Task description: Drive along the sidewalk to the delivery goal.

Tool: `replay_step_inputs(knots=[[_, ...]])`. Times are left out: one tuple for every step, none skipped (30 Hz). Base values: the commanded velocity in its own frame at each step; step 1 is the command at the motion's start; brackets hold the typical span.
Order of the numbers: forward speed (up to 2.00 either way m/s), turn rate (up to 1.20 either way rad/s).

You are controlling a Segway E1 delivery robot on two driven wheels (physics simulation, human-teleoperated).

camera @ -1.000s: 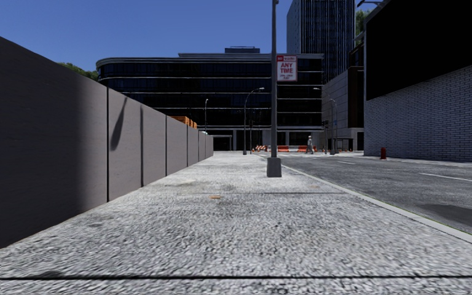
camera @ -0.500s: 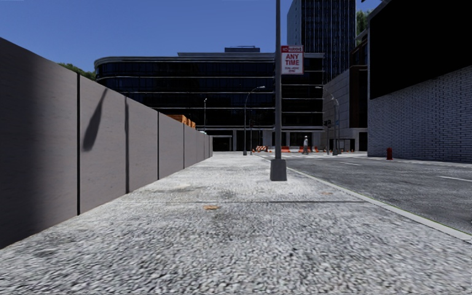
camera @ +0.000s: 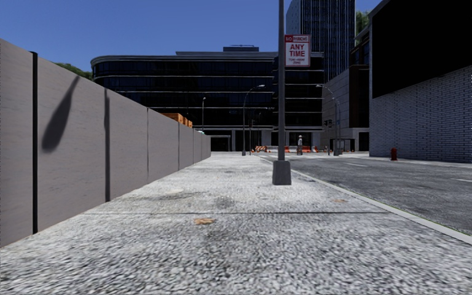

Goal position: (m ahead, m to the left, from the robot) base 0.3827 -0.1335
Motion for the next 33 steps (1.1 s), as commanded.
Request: replay_step_inputs(knots=[[1.45,0.0],[1.45,0.0],[1.45,0.0],[1.45,0.0],[1.45,0.0],[1.44,0.0],[1.44,0.0],[1.43,0.0],[1.42,0.0],[1.41,0.0],[1.41,0.0],[1.41,0.0],[1.4,0.0],[1.37,0.0],[1.31,0.0],[1.31,0.0],[1.18,0.0],[0.0,0.0],[0.0,0.0],[0.0,0.0],[0.0,0.0],[0.0,0.0],[0.0,0.0],[0.0,0.0],[0.0,0.0],[0.0,0.0],[0.0,0.0],[0.0,0.0],[0.0,0.0],[0.0,0.0],[0.0,0.0],[0.0,0.0],[0.0,0.0]])
